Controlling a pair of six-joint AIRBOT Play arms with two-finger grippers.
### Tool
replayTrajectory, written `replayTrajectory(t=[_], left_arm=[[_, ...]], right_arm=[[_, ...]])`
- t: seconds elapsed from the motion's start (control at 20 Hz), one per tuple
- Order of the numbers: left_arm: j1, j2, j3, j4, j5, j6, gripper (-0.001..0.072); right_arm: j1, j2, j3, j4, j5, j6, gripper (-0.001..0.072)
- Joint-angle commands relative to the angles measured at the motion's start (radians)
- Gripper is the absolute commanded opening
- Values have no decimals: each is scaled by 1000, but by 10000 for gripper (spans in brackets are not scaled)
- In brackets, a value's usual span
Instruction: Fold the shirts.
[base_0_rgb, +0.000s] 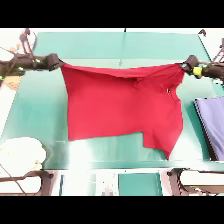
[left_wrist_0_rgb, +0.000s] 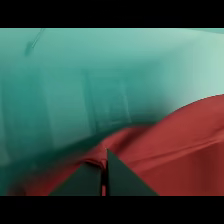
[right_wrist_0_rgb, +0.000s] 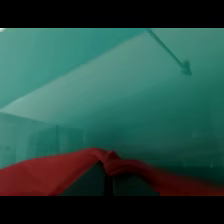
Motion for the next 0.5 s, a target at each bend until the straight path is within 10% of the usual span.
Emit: replayTrajectory(t=[0.0,0.45], left_arm=[[-14,-127,-12,-26,170,-39,20],[-14,-138,77,-51,280,-35,20]], right_arm=[[2,-288,195,19,28,-14,19],[0,-459,578,44,55,13,20]])
